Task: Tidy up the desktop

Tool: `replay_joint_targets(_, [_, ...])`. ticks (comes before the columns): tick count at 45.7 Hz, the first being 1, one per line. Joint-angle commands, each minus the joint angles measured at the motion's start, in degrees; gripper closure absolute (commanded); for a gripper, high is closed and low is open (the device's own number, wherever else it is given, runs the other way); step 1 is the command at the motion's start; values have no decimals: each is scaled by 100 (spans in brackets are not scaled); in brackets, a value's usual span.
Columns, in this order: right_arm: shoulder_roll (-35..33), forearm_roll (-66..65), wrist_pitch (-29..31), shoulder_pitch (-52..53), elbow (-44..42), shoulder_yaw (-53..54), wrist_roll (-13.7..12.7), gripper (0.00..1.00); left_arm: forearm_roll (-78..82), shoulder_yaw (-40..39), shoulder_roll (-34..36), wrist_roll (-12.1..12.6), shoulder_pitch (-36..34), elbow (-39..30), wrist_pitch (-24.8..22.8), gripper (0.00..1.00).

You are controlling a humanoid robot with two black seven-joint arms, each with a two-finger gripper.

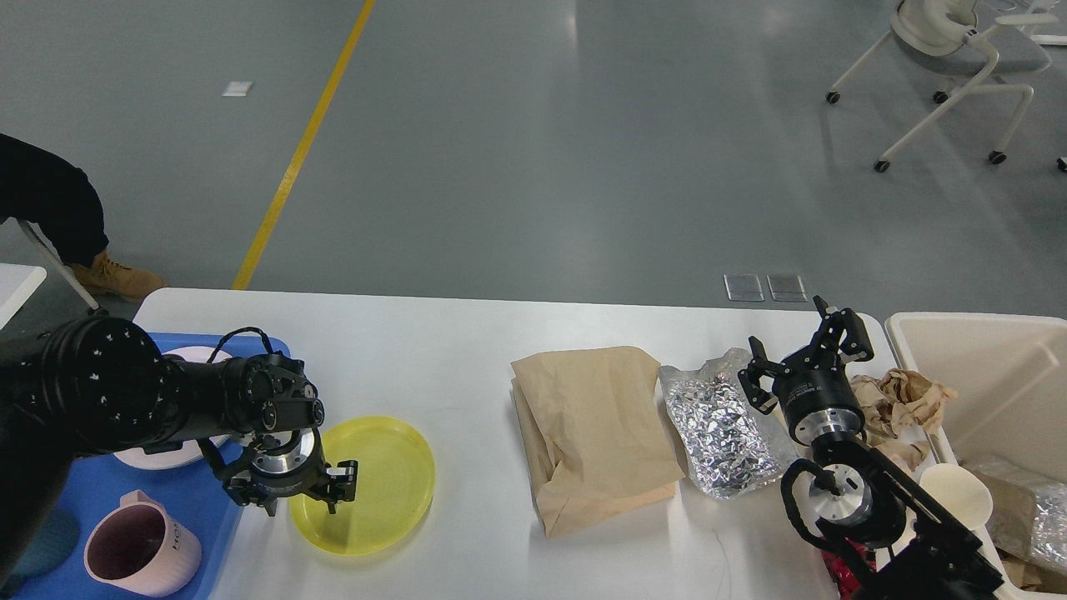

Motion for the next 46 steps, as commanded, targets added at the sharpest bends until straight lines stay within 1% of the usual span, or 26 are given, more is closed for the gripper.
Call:
replay_joint_targets(1, [0,0,0,1,-7,0,2,0,-6,-10,16,0,7,-1,6,54])
replay_joint_targets(5, [0,0,0,1,-7,0,2,0,-6,-10,16,0,33,-1,-2,63])
replay_joint_targets(9, [0,0,0,1,2,0,2,0,-6,-2,16,0,42,-9,-37,77])
replay_joint_targets(15, [0,0,0,1,2,0,-6,0,-6,-10,16,0,42,-9,-73,84])
replay_joint_targets(18, [0,-8,0,1,-7,0,2,0,-6,-2,16,0,42,-9,-90,91])
replay_joint_targets(21, [0,0,0,1,2,0,2,0,-6,-2,16,0,77,-9,-90,94])
replay_joint_targets(23, [0,0,0,1,-6,0,2,0,-6,-10,24,0,103,-9,-99,100])
replay_joint_targets(30, [0,0,0,1,2,0,2,0,-6,-19,95,-9,42,-9,-99,100])
replay_joint_targets(37, [0,0,0,1,2,0,2,0,-15,-124,174,-9,-142,-9,-204,100])
replay_joint_targets(43, [0,0,0,1,2,0,2,0,-103,-160,498,-18,-353,-18,-222,100])
replay_joint_targets(46, [0,0,0,1,-6,0,2,0,-138,-239,648,-18,-573,-27,-240,100])
